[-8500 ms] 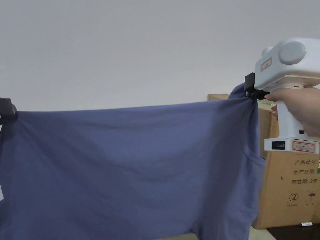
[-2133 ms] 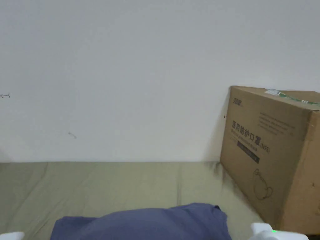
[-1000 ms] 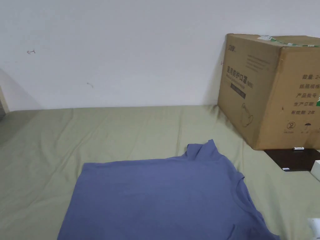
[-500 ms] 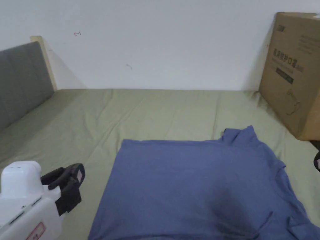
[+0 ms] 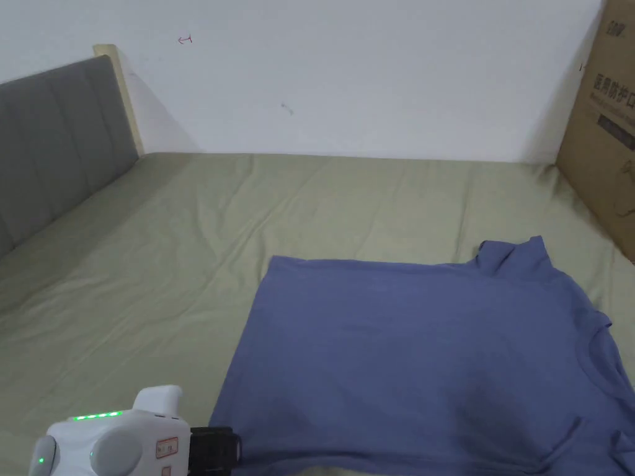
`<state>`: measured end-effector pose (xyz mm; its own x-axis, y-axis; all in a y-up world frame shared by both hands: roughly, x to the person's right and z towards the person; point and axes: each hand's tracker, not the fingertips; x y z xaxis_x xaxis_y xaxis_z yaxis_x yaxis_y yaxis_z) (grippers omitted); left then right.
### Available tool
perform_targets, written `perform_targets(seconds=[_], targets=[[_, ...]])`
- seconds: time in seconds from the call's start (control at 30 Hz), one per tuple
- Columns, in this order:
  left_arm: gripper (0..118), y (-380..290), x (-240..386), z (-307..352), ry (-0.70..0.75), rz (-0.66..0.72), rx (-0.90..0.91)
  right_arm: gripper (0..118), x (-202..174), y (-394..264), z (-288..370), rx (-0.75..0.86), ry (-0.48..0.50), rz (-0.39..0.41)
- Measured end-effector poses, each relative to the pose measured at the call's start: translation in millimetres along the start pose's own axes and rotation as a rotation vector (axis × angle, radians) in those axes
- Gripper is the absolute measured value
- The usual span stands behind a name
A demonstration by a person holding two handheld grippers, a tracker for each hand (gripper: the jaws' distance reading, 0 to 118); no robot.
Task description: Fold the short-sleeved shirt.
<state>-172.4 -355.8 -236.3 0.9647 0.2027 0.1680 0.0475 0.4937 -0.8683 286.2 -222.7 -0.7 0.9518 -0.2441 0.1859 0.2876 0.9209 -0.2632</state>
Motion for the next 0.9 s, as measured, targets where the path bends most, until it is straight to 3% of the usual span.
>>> perform_targets(seconds=[0.07,0.17,0.33,0.37,0.43,0.47,0.53,0.57,0.7,0.77,0.8,0.87,0.9], targets=[[112,-0.9,5.8,-21.0,0.056,-0.028,-0.076,4,2.1,-0.8,-1.8,-0.016,-0.004,-0.001],[117,-13.2,24.4,-43.9,0.139,-0.252,-0.147,4,3.5,-3.3,-4.8,-0.035,-0.018,0.013],[118,-6.8,29.8,-57.9,0.161,-0.208,-0.175,4,9.4,-9.5,-8.1,-0.059,-0.02,-0.008],[114,-3.1,31.2,-54.6,0.165,-0.202,-0.182,4,12.3,-11.0,-8.8,-0.063,-0.019,-0.016],[91,-3.0,34.2,-35.4,0.158,-0.208,-0.162,4,21.9,-14.1,-9.4,-0.072,-0.022,-0.034],[73,-4.4,36.5,-26.3,0.158,-0.217,-0.129,4,28.5,-16.0,-9.6,-0.08,-0.036,-0.044],[15,-7.3,37.1,-5.6,0.122,-0.196,-0.059,4,45.7,-19.5,-11.2,-0.109,-0.085,-0.072],[4,-8.7,36.1,2.4,0.087,-0.177,-0.044,4,59.3,-23.3,-13.5,-0.123,-0.111,-0.092],[4,-7.7,32.2,27.9,-0.074,-0.066,0.024,7,107.6,-32.3,-30.8,-0.264,-0.165,-0.165],[4,-3.2,37.7,44.8,-0.076,-0.097,0.095,23,132.5,-37.9,-47.9,-0.406,-0.149,-0.181],[4,-1.7,47.5,54.0,-0.073,-0.106,0.117,23,142.3,-41.4,-56.2,-0.469,-0.149,-0.189],[4,4.9,52.5,66.1,-0.093,-0.106,0.132,94,157.8,-53.7,-73.3,-0.594,-0.162,-0.206],[4,7.9,53.9,71.1,-0.112,-0.093,0.142,113,164.6,-60.8,-81.5,-0.642,-0.145,-0.217]])
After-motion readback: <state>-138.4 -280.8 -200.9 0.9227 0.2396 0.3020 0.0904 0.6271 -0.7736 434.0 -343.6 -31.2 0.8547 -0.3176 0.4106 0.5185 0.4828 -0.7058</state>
